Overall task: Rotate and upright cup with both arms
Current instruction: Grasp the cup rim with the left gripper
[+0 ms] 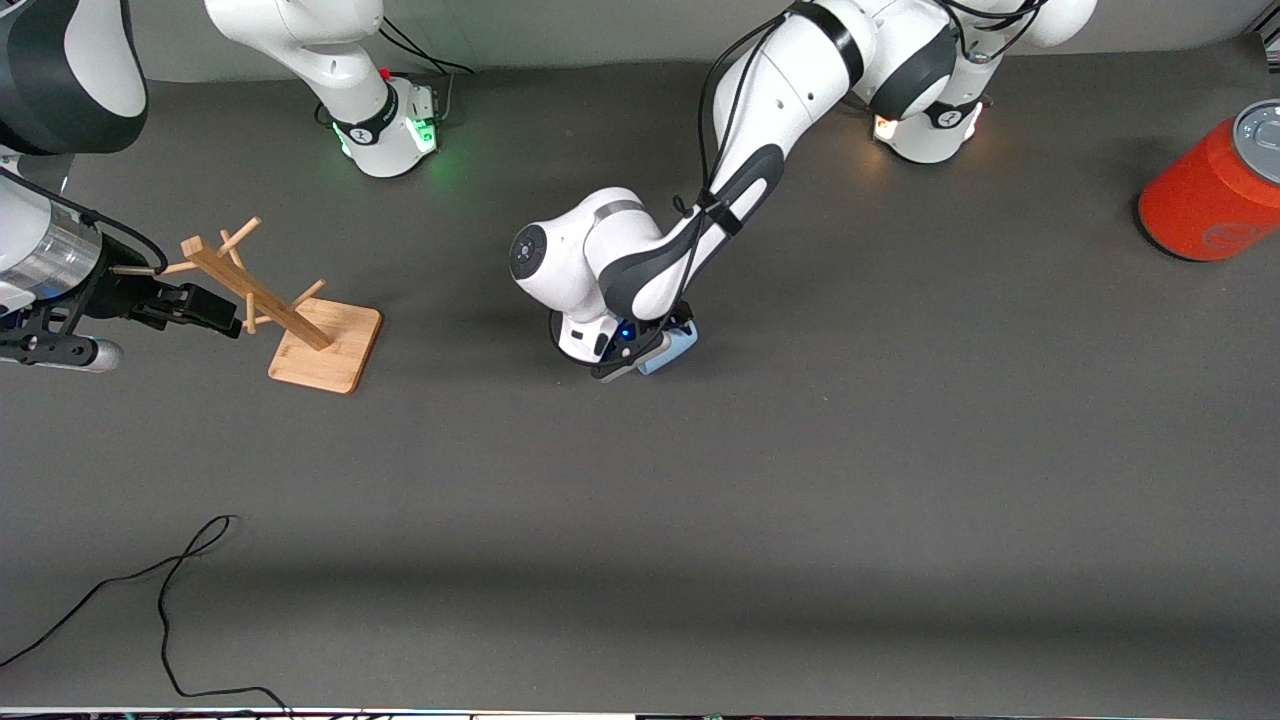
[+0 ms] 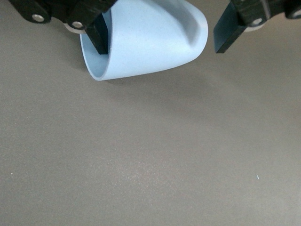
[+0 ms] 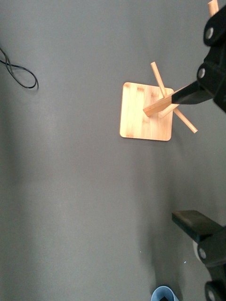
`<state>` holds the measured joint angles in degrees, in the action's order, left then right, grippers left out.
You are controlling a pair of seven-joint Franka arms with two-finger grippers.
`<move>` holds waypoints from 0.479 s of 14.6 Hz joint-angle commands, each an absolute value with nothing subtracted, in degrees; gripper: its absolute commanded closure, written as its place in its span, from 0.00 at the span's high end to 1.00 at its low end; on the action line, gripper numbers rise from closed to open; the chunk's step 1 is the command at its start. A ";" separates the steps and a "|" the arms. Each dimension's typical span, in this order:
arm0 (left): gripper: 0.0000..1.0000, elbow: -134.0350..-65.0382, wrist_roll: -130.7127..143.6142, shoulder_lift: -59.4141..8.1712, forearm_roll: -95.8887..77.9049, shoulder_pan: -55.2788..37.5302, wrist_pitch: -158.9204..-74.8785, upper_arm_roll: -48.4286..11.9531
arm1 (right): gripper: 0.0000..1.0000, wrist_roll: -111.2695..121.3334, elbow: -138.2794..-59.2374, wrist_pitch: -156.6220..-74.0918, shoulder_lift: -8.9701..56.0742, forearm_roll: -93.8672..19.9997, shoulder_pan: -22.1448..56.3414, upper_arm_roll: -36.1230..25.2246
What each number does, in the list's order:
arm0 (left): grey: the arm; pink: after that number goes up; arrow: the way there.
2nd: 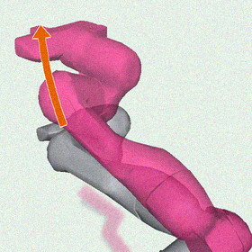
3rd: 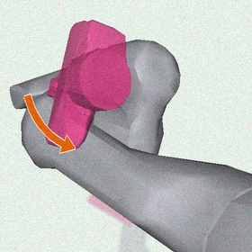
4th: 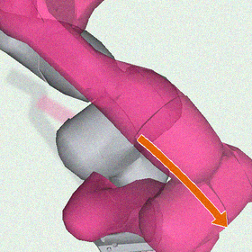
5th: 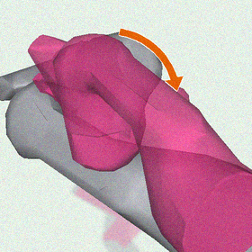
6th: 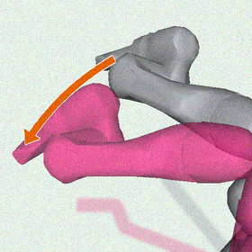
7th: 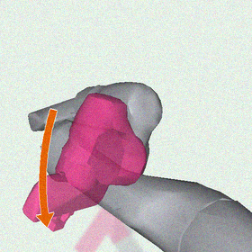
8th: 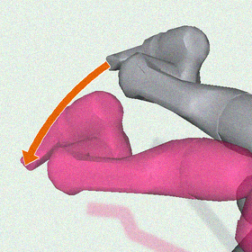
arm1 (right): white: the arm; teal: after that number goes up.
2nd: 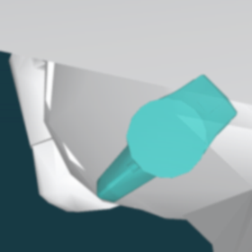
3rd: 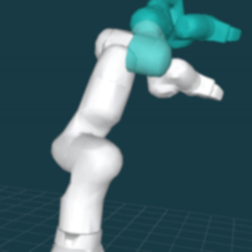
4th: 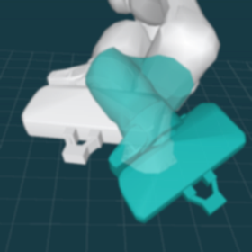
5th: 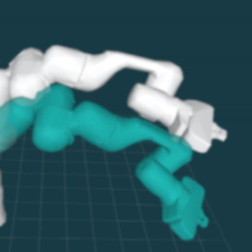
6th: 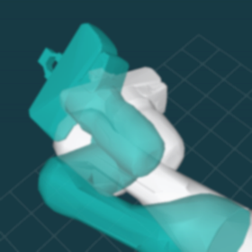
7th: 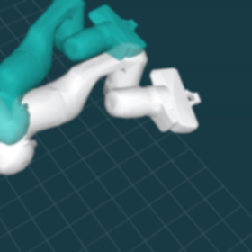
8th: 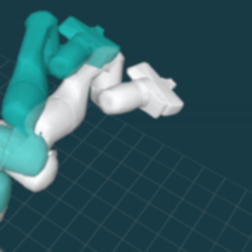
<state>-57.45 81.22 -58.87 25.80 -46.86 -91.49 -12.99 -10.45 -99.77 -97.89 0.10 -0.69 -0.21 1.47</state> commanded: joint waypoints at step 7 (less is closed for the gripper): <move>0.15 -57.39 86.30 -57.39 23.38 -48.60 -86.22 -12.66 | 1.00 -9.58 -99.93 -98.17 -0.97 -0.53 0.18 0.79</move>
